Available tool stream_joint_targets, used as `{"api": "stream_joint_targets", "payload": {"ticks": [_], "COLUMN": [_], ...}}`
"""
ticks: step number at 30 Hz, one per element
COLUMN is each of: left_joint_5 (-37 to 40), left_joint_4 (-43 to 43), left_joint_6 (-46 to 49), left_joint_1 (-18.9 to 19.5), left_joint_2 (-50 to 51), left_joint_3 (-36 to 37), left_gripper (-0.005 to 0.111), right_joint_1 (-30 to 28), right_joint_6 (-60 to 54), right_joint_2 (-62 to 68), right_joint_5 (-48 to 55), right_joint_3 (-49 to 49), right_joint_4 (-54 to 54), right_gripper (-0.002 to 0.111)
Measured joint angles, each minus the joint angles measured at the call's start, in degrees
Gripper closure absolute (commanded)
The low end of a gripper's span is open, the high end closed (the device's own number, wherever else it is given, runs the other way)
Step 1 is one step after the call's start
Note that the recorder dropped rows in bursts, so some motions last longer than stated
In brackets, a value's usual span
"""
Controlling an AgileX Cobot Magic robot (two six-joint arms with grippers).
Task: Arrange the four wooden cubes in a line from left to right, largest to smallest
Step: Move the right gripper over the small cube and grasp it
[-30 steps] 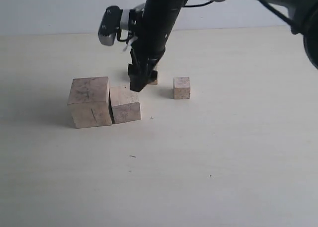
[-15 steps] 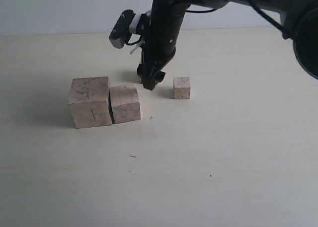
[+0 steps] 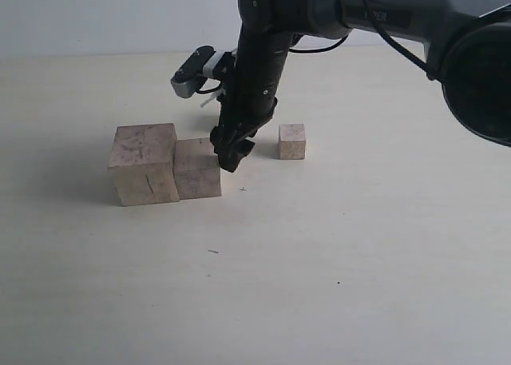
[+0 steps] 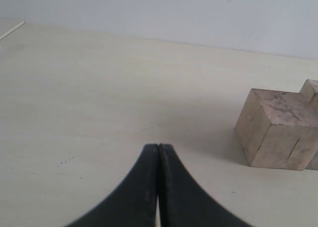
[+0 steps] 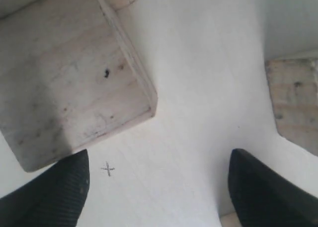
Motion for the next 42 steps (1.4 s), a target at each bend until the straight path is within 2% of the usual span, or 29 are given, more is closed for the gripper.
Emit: {"api": "stream_joint_targets", "payload": {"ticks": [15,22,27,32,36,39,42], "left_joint_5": [0.00,0.00,0.00,0.00,0.00,0.00,0.00], "left_joint_4": [0.00,0.00,0.00,0.00,0.00,0.00,0.00], "left_joint_6": [0.00,0.00,0.00,0.00,0.00,0.00,0.00], "left_joint_1": [0.00,0.00,0.00,0.00,0.00,0.00,0.00], "left_joint_2": [0.00,0.00,0.00,0.00,0.00,0.00,0.00], "left_joint_3": [0.00,0.00,0.00,0.00,0.00,0.00,0.00], "left_gripper": [0.107,0.107,0.107,0.107,0.107,0.107,0.107], "right_joint_1": [0.00,0.00,-0.53,-0.68,-0.68,-0.68,-0.68], "right_joint_6": [0.48,5.44,8.22,18.97,30.42,41.17,48.00], "right_joint_2": [-0.26,-5.22,-7.65,-7.65,-7.65,-7.65,-7.55], "right_joint_5": [2.45,-1.84,-3.65,-4.19,-6.09,-7.51,-9.52], "right_joint_3": [0.00,0.00,0.00,0.00,0.00,0.00,0.00], "right_joint_4": [-1.14,-6.69,-8.84,-9.10,-9.22,-9.87,-10.25], "right_gripper": [0.036,0.057,0.058,0.060,0.070,0.065,0.046]}}
